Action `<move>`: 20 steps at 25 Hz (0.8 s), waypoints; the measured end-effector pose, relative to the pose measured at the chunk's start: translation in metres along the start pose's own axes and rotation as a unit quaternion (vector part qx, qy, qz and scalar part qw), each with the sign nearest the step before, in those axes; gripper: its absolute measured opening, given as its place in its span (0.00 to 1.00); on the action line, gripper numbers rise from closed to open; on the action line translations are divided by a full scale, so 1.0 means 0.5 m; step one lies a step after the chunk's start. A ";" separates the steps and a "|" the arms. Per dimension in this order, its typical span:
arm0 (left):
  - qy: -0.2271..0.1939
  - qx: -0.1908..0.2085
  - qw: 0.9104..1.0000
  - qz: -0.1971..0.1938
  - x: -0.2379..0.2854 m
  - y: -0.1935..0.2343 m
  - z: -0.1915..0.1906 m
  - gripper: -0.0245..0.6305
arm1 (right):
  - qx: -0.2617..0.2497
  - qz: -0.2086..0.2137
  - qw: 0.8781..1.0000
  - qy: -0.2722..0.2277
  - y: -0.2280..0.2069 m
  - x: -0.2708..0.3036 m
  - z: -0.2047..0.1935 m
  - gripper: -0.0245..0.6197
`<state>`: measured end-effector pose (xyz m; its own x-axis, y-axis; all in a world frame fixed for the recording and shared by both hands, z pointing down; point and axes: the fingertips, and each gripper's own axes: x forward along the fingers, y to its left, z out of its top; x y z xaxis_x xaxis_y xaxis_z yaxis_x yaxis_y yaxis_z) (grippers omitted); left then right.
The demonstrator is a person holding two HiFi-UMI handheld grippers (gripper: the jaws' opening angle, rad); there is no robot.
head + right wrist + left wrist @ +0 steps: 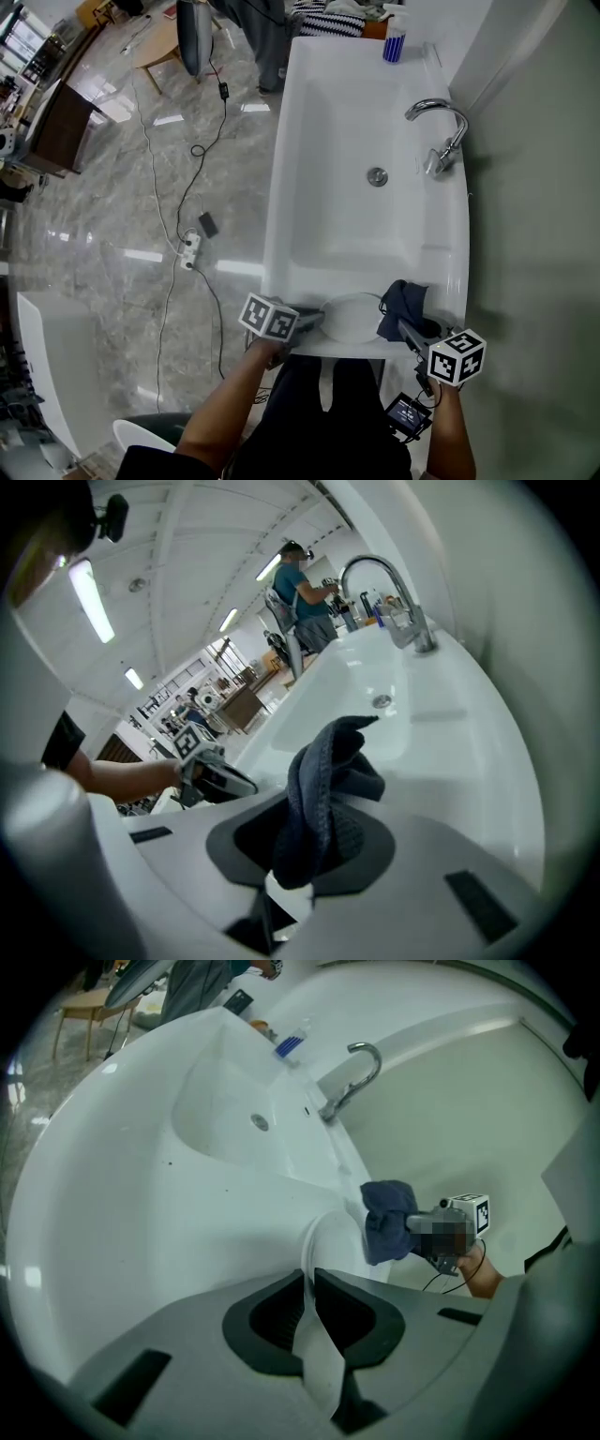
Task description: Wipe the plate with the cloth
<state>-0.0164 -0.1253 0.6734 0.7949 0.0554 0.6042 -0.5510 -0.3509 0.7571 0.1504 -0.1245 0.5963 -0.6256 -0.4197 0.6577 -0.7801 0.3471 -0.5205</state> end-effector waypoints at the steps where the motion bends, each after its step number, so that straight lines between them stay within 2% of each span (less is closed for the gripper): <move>1: -0.001 0.001 1.000 0.001 0.000 0.000 0.000 0.09 | -0.008 0.021 1.000 -0.008 0.032 0.009 0.014 0.12; 3: -0.001 0.001 1.000 0.002 0.000 0.001 -0.001 0.09 | -0.020 0.067 0.998 -0.002 0.095 0.056 0.021 0.12; 5: 0.000 0.000 1.000 0.003 0.001 0.001 -0.002 0.09 | -0.022 0.103 0.994 0.024 0.145 0.125 0.004 0.12; 9: 0.004 -0.001 1.000 0.004 0.001 -0.001 -0.005 0.09 | -0.015 0.137 0.987 0.084 0.190 0.230 -0.054 0.12; 15: 0.005 0.000 1.000 0.008 0.001 0.002 -0.006 0.09 | -0.012 0.081 0.991 0.101 0.104 0.206 -0.079 0.12; 20: 0.004 -0.004 1.000 0.008 0.001 0.003 -0.006 0.09 | 0.038 0.030 0.995 0.082 -0.005 0.109 -0.100 0.12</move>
<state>-0.0175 -0.1231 0.6756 0.7845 0.0573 0.6175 -0.5652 -0.3437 0.7500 0.1188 -0.1060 0.6607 -0.6664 -0.2559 0.7003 -0.7434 0.3009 -0.5974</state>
